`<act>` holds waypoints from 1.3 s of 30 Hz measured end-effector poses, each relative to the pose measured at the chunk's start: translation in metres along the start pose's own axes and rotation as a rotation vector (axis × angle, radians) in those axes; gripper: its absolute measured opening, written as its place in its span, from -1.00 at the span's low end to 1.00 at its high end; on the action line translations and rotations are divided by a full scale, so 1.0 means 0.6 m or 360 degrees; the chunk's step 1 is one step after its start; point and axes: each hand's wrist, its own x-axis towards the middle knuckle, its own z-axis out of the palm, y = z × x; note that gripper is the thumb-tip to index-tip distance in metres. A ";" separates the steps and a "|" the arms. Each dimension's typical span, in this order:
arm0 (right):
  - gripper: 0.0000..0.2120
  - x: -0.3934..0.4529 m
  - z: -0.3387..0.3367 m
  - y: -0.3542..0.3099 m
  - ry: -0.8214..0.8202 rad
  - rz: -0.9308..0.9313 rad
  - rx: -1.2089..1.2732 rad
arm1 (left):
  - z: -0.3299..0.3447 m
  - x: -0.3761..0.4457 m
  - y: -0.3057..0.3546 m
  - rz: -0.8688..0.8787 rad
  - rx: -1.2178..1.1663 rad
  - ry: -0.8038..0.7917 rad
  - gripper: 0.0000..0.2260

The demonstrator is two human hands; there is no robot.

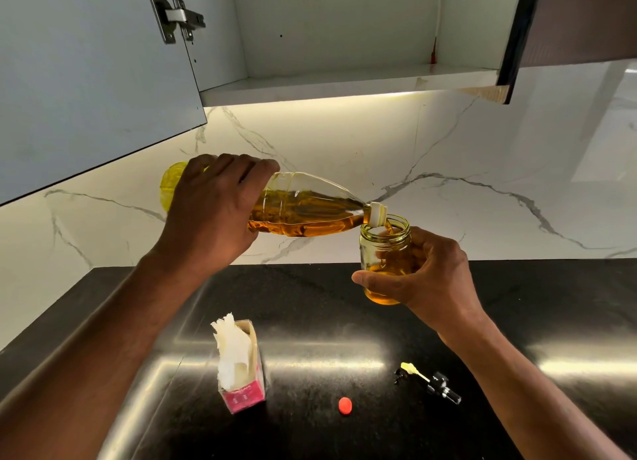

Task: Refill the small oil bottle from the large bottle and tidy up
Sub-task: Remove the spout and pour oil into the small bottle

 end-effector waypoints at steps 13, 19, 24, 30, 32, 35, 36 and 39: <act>-0.39 0.001 -0.001 -0.003 0.0016 0.0007 -0.0040 | -0.002 0.001 -0.001 0.0008 0.0014 0.0034 -0.20; -0.35 -0.001 -0.003 -0.002 0.0029 0.0008 -0.0063 | -0.003 0.001 0.001 0.0019 0.0002 0.0019 -0.19; -0.37 -0.002 -0.002 -0.002 0.0035 0.0011 -0.0066 | -0.004 0.001 0.001 0.0018 0.0001 0.0015 -0.19; -0.35 -0.001 -0.002 -0.004 0.0031 0.0014 -0.0071 | -0.004 0.002 0.000 0.0025 -0.0004 0.0036 -0.18; -0.33 -0.001 -0.002 -0.004 0.0030 0.0016 -0.0066 | -0.005 0.002 -0.001 0.0028 -0.0004 0.0044 -0.19; -0.32 -0.003 -0.003 -0.006 0.0036 0.0009 -0.0075 | -0.006 0.003 -0.002 0.0028 0.0002 0.0043 -0.19; -0.33 -0.003 -0.003 -0.006 0.0038 0.0004 -0.0074 | -0.007 0.003 -0.002 0.0028 0.0001 0.0043 -0.19; -0.31 -0.006 -0.004 -0.007 0.0043 0.0003 -0.0065 | -0.007 0.003 -0.001 0.0027 0.0000 0.0045 -0.20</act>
